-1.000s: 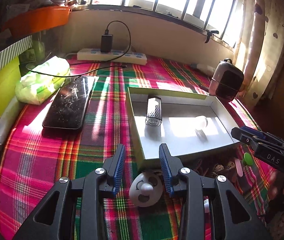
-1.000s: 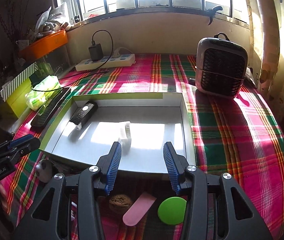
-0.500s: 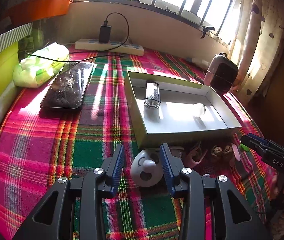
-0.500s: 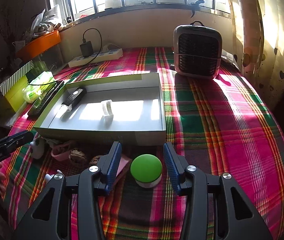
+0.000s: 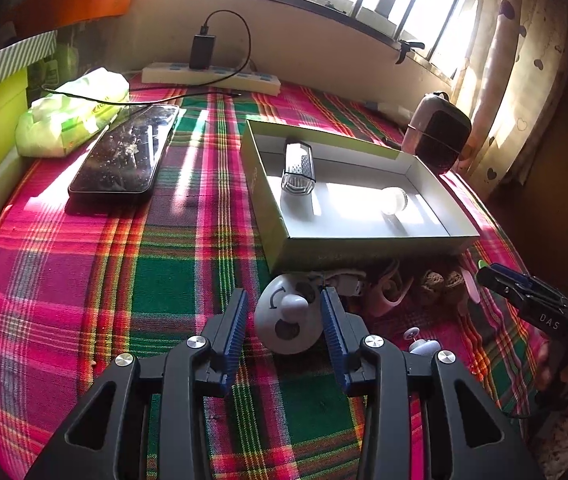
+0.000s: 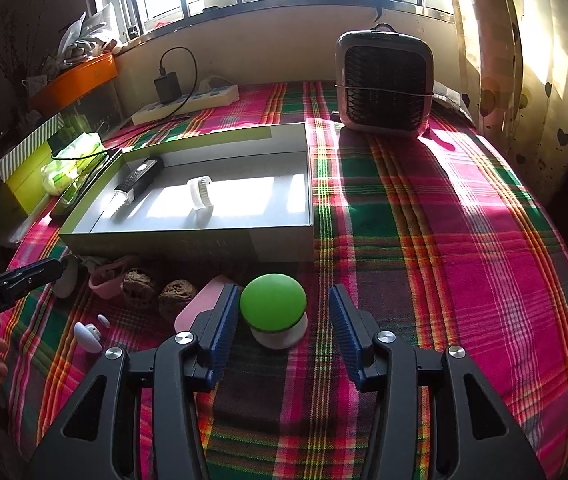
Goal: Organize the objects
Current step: 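Close the left gripper on the white figurine while the right gripper closes on the green knob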
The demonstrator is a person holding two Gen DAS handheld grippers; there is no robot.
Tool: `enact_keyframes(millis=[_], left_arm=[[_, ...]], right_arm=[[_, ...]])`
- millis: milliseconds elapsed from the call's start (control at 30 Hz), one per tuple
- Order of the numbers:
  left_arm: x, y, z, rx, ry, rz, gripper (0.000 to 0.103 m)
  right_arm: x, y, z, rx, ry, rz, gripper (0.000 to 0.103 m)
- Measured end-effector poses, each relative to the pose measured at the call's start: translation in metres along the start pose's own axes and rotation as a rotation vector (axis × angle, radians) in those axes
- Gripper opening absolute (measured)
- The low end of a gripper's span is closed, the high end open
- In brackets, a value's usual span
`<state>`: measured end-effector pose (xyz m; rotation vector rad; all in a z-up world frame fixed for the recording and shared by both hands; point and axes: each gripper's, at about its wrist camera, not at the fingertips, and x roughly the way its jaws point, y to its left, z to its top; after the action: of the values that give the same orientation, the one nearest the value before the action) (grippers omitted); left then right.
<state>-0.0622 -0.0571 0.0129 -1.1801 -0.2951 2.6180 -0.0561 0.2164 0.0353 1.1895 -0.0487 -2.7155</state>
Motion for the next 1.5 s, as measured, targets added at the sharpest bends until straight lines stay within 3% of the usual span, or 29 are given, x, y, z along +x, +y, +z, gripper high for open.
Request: enact_keyframes(millis=[167,300,867,967,1100,1333,1500], left_arm=[[0.004,-0.003,-0.001,0.016,0.015,-0.007,0.036],[0.006,-0.005,-0.002,0.019,0.024,-0.008,0.044],[0.010,-0.005,0.001,0.015,0.025,-0.006,0.044],[0.010,-0.004,0.002,0.008,0.025,-0.010,0.043],[0.009,-0.001,0.001,-0.007,0.021,0.000,0.032],[0.006,0.002,-0.001,-0.023,0.013,-0.013,0.029],[0.004,0.001,0.000,-0.022,0.007,-0.016,0.027]], right_arm=[[0.004,-0.001,-0.001,-0.001,0.015,0.001,0.047],[0.006,0.000,-0.001,-0.006,0.020,-0.001,0.048],[0.012,-0.003,0.000,0.007,0.034,0.012,0.047],[0.011,-0.003,-0.001,0.009,0.034,0.021,0.047],[0.010,-0.003,-0.001,0.007,0.025,0.031,0.043],[0.009,0.000,-0.002,-0.003,0.022,0.045,0.035],[0.009,0.000,-0.002,-0.003,0.022,0.046,0.035]])
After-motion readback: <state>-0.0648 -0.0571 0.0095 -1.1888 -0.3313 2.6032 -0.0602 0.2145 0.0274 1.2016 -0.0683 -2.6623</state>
